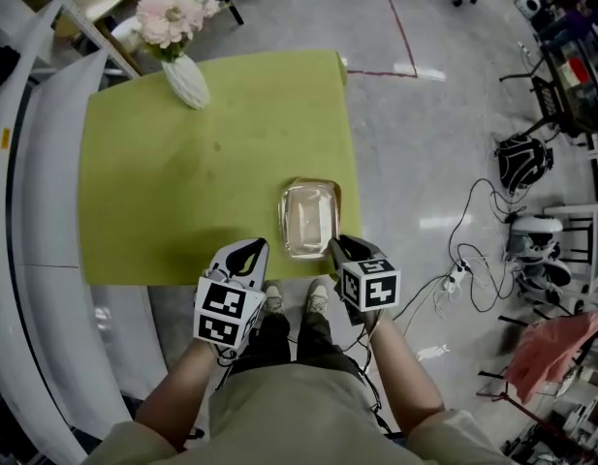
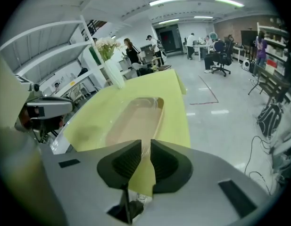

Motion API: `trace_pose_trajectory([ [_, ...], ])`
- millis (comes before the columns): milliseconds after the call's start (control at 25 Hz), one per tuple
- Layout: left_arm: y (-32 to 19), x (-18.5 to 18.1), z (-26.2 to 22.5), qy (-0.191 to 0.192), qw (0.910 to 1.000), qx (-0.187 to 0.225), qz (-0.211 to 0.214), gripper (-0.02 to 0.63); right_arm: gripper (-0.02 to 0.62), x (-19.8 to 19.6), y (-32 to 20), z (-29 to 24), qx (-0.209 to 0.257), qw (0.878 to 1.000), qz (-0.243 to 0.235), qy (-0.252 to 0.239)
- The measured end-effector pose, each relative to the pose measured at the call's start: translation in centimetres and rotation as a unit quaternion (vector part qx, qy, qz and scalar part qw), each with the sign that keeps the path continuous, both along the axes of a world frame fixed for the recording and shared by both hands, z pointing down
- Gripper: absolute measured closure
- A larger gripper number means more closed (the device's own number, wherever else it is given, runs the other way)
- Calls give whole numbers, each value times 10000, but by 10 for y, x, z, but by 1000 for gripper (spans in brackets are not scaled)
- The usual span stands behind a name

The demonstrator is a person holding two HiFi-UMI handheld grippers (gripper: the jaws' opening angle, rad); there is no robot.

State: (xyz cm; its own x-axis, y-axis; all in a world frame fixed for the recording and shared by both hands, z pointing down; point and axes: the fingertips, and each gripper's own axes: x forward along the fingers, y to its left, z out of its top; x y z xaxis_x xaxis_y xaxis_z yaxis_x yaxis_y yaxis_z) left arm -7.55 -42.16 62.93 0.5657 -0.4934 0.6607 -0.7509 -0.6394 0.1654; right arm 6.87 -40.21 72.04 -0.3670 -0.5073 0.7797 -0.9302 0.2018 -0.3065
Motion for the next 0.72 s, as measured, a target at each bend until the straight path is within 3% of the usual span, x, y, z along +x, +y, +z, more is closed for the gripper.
trace_pose_trajectory([
  [360, 2, 0, -1, 63, 10000, -12, -61, 600, 577, 11, -7, -5, -20, 9998, 191, 40],
  [720, -16, -2, -76, 171, 9969, 761, -142, 600, 577, 22, -29, -112, 1069, 9934, 385, -175],
])
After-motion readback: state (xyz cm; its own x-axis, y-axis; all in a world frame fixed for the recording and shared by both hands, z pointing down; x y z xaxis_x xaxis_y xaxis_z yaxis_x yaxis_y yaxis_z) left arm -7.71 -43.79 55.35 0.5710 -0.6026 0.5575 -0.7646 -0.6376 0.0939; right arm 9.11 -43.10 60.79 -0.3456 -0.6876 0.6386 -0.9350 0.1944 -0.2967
